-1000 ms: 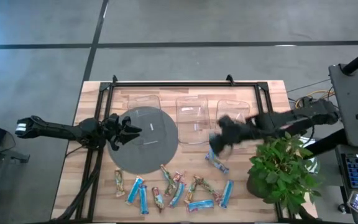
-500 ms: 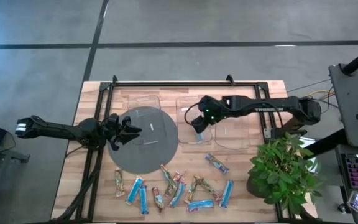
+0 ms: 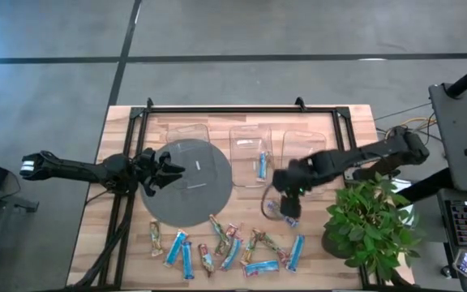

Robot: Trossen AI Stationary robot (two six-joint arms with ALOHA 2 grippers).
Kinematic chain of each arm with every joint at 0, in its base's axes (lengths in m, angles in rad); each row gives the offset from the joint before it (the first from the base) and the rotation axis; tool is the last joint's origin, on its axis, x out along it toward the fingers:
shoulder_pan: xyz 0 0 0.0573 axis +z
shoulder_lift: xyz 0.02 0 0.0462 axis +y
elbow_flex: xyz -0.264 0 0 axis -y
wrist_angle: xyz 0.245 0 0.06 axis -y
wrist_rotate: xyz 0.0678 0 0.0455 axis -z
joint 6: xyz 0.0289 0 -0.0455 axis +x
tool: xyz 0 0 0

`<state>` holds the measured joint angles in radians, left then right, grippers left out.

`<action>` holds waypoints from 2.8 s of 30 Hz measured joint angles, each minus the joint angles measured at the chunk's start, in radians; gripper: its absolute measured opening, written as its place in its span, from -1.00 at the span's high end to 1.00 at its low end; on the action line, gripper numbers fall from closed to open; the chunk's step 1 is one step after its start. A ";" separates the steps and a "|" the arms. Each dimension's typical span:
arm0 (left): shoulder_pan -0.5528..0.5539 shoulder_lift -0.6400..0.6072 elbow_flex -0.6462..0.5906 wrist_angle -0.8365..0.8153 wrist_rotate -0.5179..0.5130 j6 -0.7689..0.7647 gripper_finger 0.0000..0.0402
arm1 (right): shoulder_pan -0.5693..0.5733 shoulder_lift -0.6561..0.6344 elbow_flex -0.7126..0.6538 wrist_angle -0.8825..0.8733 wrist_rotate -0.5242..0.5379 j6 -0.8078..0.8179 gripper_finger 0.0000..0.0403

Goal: Pick and place Granola Bars by type
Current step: Put the blue granola bar into the right transparent bin

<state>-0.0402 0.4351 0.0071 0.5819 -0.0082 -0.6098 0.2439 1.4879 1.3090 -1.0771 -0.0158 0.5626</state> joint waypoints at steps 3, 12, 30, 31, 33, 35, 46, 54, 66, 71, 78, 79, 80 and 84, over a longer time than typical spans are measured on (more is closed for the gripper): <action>0.000 0.000 0.000 0.000 0.000 0.000 0.29 | 0.103 0.002 -0.013 -0.009 -0.007 0.076 -0.16; 0.000 0.000 0.000 0.000 0.000 0.000 0.29 | 0.261 0.002 -0.155 0.104 0.085 0.334 -0.16; 0.000 0.000 0.000 0.000 0.000 0.000 0.29 | 0.144 0.048 -0.333 0.258 -0.156 0.558 -0.16; 0.000 0.000 0.000 0.000 0.000 0.000 0.29 | 0.138 0.061 -0.332 0.274 -0.168 0.554 -0.16; 0.000 0.000 0.000 0.000 0.000 0.000 0.29 | 0.138 0.077 -0.307 0.273 -0.165 0.540 -0.16; 0.001 0.000 0.000 0.000 0.000 0.000 0.29 | 0.143 0.084 -0.274 0.271 -0.150 0.541 -0.15; 0.001 0.000 0.000 0.000 0.000 0.000 0.29 | 0.127 0.113 -0.247 0.219 -0.161 0.867 -0.08; 0.001 0.000 0.000 0.000 0.000 0.000 0.29 | 0.167 0.137 -0.279 0.203 -0.139 0.998 0.00; 0.000 0.000 0.000 0.000 0.000 0.000 0.29 | 0.170 0.252 -0.269 0.227 0.020 0.874 0.00; 0.000 0.000 0.000 0.000 0.000 0.000 0.29 | 0.170 0.282 -0.271 0.231 0.064 0.866 0.00; 0.000 0.000 0.000 0.000 0.000 0.000 0.29 | 0.168 0.290 -0.272 0.235 0.069 0.840 0.02; 0.000 0.000 0.000 0.000 0.000 0.000 0.29 | 0.168 0.290 -0.273 0.236 0.069 0.834 0.04; 0.000 0.000 0.000 0.000 0.000 0.000 0.29 | 0.168 0.290 -0.275 0.237 0.068 0.827 0.07; 0.000 0.000 0.000 0.000 0.000 0.000 0.29 | 0.168 0.290 -0.281 0.240 0.060 0.820 0.30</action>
<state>-0.0399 0.4355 0.0072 0.5816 -0.0083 -0.6101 0.4122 1.7779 1.0279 -0.8368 0.0441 1.3830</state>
